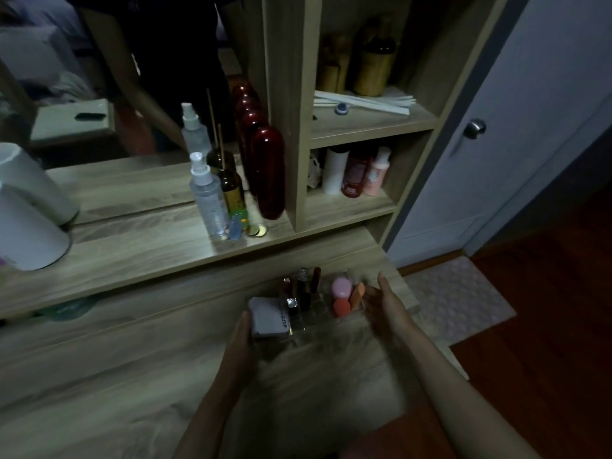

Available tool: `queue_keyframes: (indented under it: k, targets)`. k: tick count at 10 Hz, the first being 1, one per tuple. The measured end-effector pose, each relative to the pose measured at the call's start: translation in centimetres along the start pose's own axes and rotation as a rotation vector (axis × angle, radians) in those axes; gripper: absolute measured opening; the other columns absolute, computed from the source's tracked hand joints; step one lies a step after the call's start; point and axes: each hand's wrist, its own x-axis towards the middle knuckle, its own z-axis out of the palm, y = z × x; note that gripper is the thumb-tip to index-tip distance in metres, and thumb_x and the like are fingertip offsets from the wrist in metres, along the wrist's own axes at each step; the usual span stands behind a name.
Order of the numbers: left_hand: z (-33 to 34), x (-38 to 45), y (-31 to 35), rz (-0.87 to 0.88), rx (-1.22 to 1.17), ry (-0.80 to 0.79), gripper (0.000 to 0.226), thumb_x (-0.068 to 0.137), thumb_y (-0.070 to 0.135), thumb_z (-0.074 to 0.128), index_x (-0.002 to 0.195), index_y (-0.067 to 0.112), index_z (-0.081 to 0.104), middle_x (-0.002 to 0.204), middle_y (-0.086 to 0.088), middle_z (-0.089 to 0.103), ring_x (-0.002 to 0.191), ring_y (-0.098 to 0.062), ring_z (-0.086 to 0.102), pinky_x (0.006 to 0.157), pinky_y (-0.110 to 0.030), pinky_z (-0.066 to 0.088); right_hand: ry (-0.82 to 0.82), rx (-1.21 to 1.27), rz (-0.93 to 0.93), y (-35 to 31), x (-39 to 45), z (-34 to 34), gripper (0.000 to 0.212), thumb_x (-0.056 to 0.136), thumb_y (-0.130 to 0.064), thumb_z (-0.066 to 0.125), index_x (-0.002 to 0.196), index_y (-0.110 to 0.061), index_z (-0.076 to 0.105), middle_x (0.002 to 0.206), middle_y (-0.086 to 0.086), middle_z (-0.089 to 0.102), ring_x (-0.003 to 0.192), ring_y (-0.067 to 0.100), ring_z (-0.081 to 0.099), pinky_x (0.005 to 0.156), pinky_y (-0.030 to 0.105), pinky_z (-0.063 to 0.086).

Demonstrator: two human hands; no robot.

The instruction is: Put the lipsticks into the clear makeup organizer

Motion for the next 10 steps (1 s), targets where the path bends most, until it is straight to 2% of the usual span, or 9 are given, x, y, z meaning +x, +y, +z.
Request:
queue_keyframes:
  k: [2,3,4,5,6,7,8,9,10]
  targets:
    - [3.6,0.2,1.3,0.028,0.108,-0.016,0.114,0.054,0.082,0.054,0.136,0.004,0.039,0.140,-0.020,0.045,0.127,-0.033,0.045,0.110,-0.054,0.034,-0.024,0.051,0.005,-1.8,0.8,-2.8,0.055,0.096,-0.052,0.026,0.102,-0.012,0.064,0.123,0.019,0.060,0.118,0.032,0.055,0.106,0.044,0.039]
    - [4.4,1.0,0.4,0.032,0.165,0.027,0.123,0.041,0.080,0.047,0.137,0.004,0.037,0.142,-0.021,0.043,0.130,-0.033,0.042,0.112,-0.044,0.033,-0.014,0.042,0.000,-2.7,0.9,-3.6,0.057,0.095,-0.053,0.026,0.098,-0.013,0.067,0.121,0.019,0.062,0.111,0.030,0.059,0.093,0.038,0.046]
    - [5.6,0.9,1.0,0.078,0.241,0.015,0.107,0.051,0.063,0.039,0.139,0.003,0.032,0.142,-0.011,0.040,0.129,-0.024,0.041,0.105,-0.033,0.033,0.000,0.010,-0.004,-3.2,1.5,-4.7,0.059,0.095,-0.054,0.026,0.095,-0.013,0.068,0.114,0.016,0.067,0.101,0.024,0.063,0.086,0.034,0.048]
    - [6.2,1.4,0.2,0.096,0.239,-0.020,0.087,0.067,0.055,0.044,0.138,0.006,0.034,0.143,-0.012,0.041,0.124,-0.023,0.046,0.105,-0.037,0.038,0.026,-0.016,-0.010,-3.8,1.4,-5.3,0.057,0.093,-0.055,0.030,0.091,-0.014,0.068,0.106,0.014,0.069,0.100,0.023,0.064,0.092,0.038,0.048]
    - [6.5,1.2,0.6,0.060,0.169,-0.027,0.073,0.075,0.048,0.041,0.137,0.009,0.036,0.140,-0.014,0.045,0.120,-0.022,0.048,0.101,-0.037,0.041,0.034,-0.008,-0.024,-3.8,1.9,-6.0,0.063,0.086,-0.065,0.035,0.099,-0.016,0.072,0.118,0.015,0.068,0.113,0.028,0.062,0.109,0.050,0.039]
    - [6.3,1.5,-0.7,0.063,0.136,-0.003,0.085,0.076,0.064,0.046,0.143,0.014,0.030,0.149,-0.011,0.036,0.134,-0.023,0.038,0.115,-0.048,0.030,0.037,-0.025,-0.008,-3.6,2.1,-6.4,0.064,0.087,-0.065,0.032,0.100,-0.017,0.072,0.118,0.014,0.069,0.114,0.028,0.061,0.110,0.051,0.037]
    - [5.6,2.7,-2.7,-0.069,0.044,-0.010,0.108,0.056,0.089,0.042,0.140,0.021,0.036,0.148,-0.007,0.040,0.135,-0.019,0.040,0.117,-0.049,0.026,0.004,-0.075,-0.009,-4.1,1.1,-5.9,0.059,0.092,-0.059,0.028,0.095,-0.017,0.069,0.111,0.013,0.069,0.109,0.025,0.061,0.110,0.046,0.037]
    - [6.5,1.7,-0.5,-0.033,0.101,0.012,0.077,0.078,0.069,0.036,0.128,0.013,0.049,0.132,-0.010,0.053,0.118,-0.020,0.053,0.105,-0.041,0.038,0.023,-0.124,-0.024,-4.3,0.7,-6.4,0.048,0.096,-0.050,0.028,0.079,-0.019,0.061,0.091,0.009,0.065,0.089,0.021,0.061,0.100,0.042,0.040]
    - [7.8,0.8,1.9,0.138,0.332,0.117,0.057,0.080,0.037,0.036,0.123,0.001,0.048,0.122,-0.022,0.056,0.107,-0.032,0.056,0.091,-0.044,0.045,0.045,-0.166,-0.119,-5.2,-0.2,-6.7,0.051,0.097,-0.049,0.027,0.088,-0.018,0.066,0.102,0.013,0.066,0.098,0.022,0.061,0.104,0.040,0.039]
